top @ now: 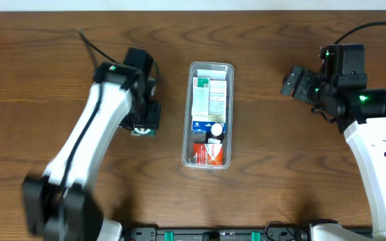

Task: Pack container
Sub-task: 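Carry the green box into the container's near end and release it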

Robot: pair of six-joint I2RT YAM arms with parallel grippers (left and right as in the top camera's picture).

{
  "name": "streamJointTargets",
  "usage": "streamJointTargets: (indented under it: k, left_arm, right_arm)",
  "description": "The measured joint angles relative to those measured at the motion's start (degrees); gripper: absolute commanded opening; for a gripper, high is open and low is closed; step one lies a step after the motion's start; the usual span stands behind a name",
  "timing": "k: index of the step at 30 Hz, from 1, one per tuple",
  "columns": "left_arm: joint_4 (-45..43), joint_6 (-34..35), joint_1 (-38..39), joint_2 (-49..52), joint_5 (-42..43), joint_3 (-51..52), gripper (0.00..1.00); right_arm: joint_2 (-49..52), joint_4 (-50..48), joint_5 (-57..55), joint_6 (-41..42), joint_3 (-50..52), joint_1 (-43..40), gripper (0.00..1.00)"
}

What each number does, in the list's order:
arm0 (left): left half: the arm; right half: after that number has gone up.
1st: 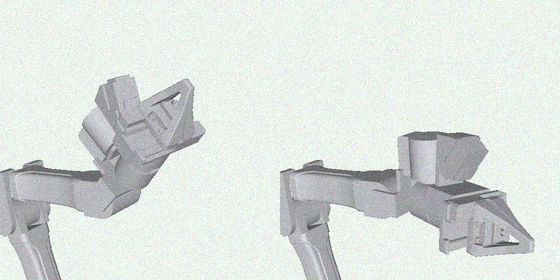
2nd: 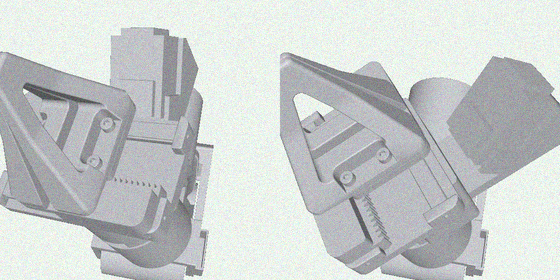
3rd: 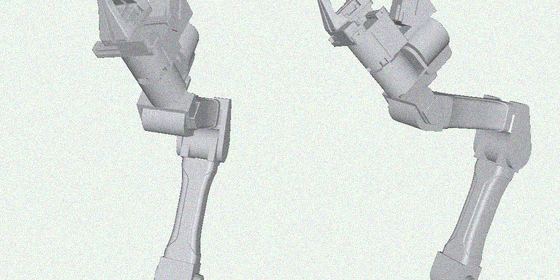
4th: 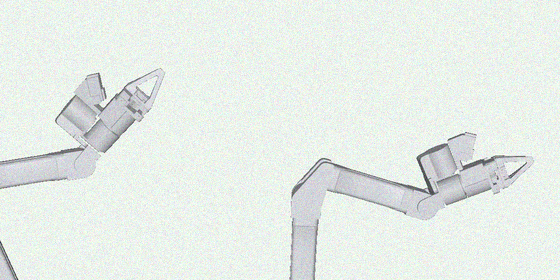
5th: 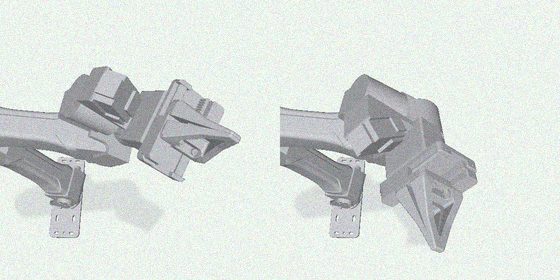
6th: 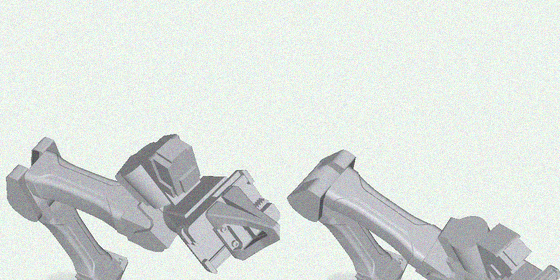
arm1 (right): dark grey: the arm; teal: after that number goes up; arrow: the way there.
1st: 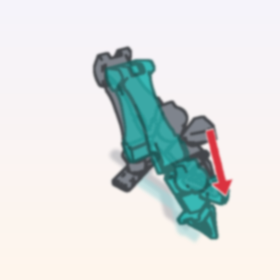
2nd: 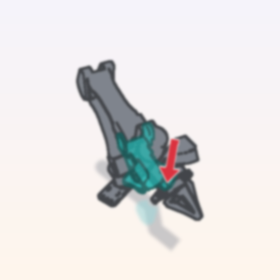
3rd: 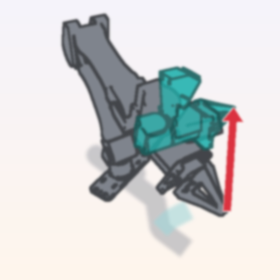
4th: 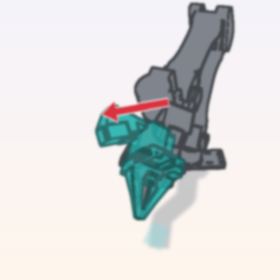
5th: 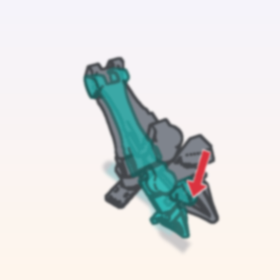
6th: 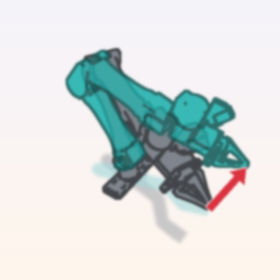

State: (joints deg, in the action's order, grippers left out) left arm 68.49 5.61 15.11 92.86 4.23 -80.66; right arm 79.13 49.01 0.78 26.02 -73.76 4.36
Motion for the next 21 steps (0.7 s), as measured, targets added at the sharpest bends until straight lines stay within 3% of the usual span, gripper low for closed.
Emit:
streamJointTargets:
  k: [8,21]
  left_arm:
    - [-3.30,8.39,12.85,-12.41,-0.09,-0.35,0.49]
    - [-7.74,29.22,30.58,-7.04,-2.25,1.68,0.49]
  right_arm:
    - [0.00,0.00,0.02,0.02,0.00,0.00,0.99]
    - [0.00,0.00,0.02,0.00,0.00,0.00,0.99]
